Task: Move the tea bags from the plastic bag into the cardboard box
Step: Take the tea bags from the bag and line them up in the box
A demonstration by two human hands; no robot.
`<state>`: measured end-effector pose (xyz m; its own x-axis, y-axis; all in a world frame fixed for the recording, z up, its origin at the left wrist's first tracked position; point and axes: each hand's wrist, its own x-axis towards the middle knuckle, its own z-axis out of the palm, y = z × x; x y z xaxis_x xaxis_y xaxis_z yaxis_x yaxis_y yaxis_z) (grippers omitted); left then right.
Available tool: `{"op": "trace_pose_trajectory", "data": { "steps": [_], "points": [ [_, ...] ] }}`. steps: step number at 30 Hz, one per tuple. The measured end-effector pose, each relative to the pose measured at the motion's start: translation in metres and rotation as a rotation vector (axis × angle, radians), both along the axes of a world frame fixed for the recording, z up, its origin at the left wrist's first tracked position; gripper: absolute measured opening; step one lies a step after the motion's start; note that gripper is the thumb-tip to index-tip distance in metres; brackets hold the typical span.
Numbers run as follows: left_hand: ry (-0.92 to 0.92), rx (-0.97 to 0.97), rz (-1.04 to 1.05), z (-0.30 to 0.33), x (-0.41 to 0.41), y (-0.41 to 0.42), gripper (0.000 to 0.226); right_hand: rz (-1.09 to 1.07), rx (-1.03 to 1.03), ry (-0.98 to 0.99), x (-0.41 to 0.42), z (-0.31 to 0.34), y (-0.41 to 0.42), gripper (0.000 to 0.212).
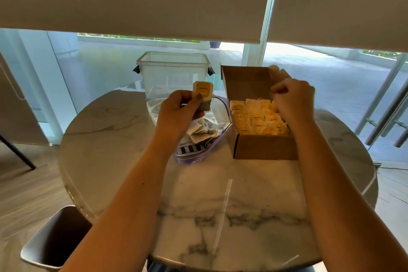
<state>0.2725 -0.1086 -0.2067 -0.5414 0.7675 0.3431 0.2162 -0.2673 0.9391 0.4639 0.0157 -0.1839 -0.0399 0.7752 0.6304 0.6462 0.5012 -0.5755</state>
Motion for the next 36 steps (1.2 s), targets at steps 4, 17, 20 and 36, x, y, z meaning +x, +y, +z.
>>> {"op": "trace_pose_trajectory", "data": {
  "steps": [4, 17, 20, 36],
  "points": [
    [-0.012, -0.008, -0.014, 0.001, 0.001, 0.000, 0.018, 0.487, -0.322, 0.166, -0.032, 0.011, -0.045, 0.008],
    [0.590, -0.072, -0.023, -0.005, -0.002, -0.003, 0.040, 0.402, -0.330, 0.317, -0.016, 0.018, -0.039, 0.010],
    [0.737, -0.071, 0.022, -0.009, -0.008, 0.001, 0.037, 0.122, -0.263, 0.160, 0.021, 0.019, -0.013, 0.014],
    [0.613, 0.008, 0.090, -0.008, -0.017, 0.001, 0.049, -0.314, -0.358, -0.302, 0.030, -0.023, 0.042, 0.031]
  ]
}}
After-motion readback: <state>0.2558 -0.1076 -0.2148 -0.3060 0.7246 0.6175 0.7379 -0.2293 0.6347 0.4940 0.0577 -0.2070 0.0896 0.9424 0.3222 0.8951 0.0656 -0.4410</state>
